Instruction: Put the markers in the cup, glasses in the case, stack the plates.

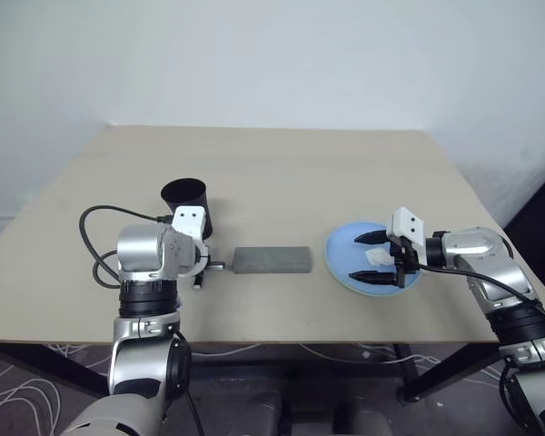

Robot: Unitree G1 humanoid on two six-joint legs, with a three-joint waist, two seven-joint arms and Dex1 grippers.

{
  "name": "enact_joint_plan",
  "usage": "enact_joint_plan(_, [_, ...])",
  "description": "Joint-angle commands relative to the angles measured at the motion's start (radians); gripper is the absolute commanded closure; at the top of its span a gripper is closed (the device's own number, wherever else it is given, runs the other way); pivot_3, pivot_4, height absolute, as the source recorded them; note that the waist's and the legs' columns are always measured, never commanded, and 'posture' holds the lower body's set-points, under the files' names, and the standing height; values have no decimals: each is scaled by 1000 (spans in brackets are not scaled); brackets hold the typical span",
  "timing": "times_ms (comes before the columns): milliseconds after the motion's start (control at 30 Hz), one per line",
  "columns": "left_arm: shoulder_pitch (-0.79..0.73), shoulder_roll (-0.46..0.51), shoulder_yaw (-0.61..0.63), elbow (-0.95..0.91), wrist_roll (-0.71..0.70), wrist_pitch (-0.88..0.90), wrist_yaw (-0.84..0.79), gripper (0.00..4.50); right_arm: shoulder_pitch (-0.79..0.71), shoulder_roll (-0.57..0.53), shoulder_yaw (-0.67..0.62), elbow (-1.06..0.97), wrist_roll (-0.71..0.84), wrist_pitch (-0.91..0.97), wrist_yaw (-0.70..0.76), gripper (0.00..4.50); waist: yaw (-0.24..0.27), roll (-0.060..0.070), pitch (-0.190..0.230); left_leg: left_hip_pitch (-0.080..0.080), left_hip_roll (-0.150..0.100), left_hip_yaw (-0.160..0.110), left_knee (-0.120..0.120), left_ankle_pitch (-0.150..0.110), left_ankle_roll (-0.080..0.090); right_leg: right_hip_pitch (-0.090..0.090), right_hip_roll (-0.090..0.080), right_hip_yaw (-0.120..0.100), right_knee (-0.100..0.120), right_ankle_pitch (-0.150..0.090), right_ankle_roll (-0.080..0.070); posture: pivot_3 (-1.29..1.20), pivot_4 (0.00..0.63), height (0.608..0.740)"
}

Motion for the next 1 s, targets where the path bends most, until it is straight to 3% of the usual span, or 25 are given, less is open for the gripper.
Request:
enact_joint_plan(33, [26,-7,-7,-1,-17,17,14,4479,-29,-7,-18,-21,9,-8,2,0,0,0,0,0,0,0,0,0,0,0,0,0,0,0,0,0,0,701])
enact_joint_plan(333, [16,12,-43,-25,-38,17,-7,4479,-34,-5,-17,-7,4,-18,2,0,0,0,0,0,0,0,0,0,0,0,0,0,0,0,0,0,0,701])
enact_joint_plan(600, [-13,191,-290,-171,-155,-13,-266,4479,-41,-1,-14,6,1,-26,0,0,-1,0,0,-2,0,0,0,0,0,-1,0,0,-1,0,-1,0,0,701])
enact_joint_plan(800, [-12,244,-331,-204,-151,-172,-371,4479,-37,3,-14,4,2,-25,-2,0,0,0,0,-1,0,0,-1,0,0,-2,0,1,-1,0,0,0,0,701])
enact_joint_plan(1000, [-3,245,-341,-196,-41,-503,-363,4479,-41,6,-14,6,2,-24,-1,0,0,0,0,-2,0,0,-2,0,0,-1,0,1,-5,1,-2,0,0,701])
